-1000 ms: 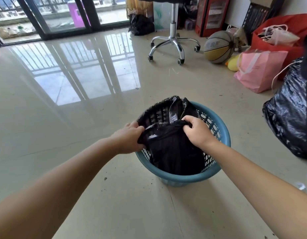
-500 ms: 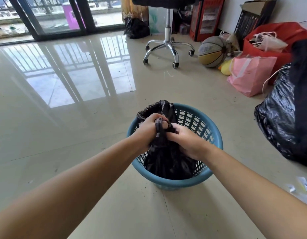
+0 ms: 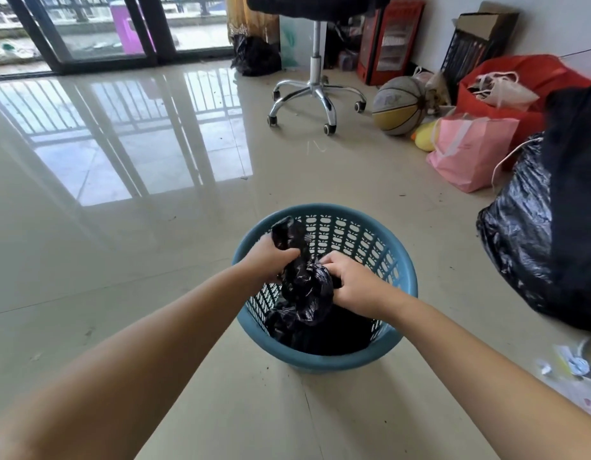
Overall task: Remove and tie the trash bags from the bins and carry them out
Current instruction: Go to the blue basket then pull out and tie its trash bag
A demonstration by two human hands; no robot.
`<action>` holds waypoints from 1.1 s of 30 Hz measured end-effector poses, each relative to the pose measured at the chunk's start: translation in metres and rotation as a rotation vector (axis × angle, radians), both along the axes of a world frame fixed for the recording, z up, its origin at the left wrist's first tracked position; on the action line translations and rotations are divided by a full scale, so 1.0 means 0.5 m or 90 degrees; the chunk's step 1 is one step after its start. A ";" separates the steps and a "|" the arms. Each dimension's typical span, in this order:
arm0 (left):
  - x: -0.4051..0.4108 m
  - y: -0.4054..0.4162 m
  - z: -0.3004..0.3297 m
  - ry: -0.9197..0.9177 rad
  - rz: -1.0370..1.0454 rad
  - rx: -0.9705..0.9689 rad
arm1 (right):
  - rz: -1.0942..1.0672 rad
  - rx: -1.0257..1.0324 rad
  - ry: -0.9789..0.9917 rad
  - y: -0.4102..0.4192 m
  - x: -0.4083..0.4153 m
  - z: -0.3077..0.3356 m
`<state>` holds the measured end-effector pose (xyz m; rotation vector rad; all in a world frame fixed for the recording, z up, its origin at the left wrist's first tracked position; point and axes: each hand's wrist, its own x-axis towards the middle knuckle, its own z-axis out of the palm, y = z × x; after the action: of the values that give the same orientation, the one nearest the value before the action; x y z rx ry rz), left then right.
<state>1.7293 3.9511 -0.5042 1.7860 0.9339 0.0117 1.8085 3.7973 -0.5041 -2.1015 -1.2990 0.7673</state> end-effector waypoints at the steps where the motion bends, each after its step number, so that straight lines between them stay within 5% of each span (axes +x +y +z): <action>1: 0.008 -0.013 0.002 -0.034 -0.029 0.037 | 0.006 0.008 -0.034 0.001 0.003 -0.006; 5: 0.021 -0.047 0.014 -0.043 -0.193 0.172 | -0.125 0.131 0.016 -0.004 0.006 0.001; 9: -0.003 -0.055 0.031 -0.086 -0.228 -0.037 | -0.101 0.047 0.067 0.000 0.026 -0.003; 13: -0.020 -0.035 0.046 -0.112 -0.161 -0.124 | -0.047 -0.058 -0.126 0.008 0.033 -0.009; 16: -0.028 0.020 0.025 -0.093 -0.046 0.209 | -0.105 -0.007 -0.137 0.008 0.035 -0.008; 18: -0.045 0.064 -0.001 0.032 -0.007 0.397 | -0.165 0.066 -0.089 0.003 0.043 0.003; 20: -0.066 0.094 -0.027 0.156 0.056 0.217 | -0.223 0.137 -0.051 0.004 0.051 0.023; 22: -0.089 0.099 -0.043 0.190 0.140 -0.161 | -0.278 0.221 0.032 0.013 0.062 0.035; 24: -0.107 0.108 -0.059 0.185 0.158 -0.320 | -0.317 0.270 0.124 0.025 0.069 0.045; 33: -0.089 0.070 -0.045 0.102 0.202 -0.336 | -0.293 0.654 0.458 0.010 0.062 0.191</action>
<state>1.6846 3.9859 -0.5268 1.1543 1.1999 -0.1640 1.8394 3.8022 -0.4085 -1.0495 -0.5501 0.4196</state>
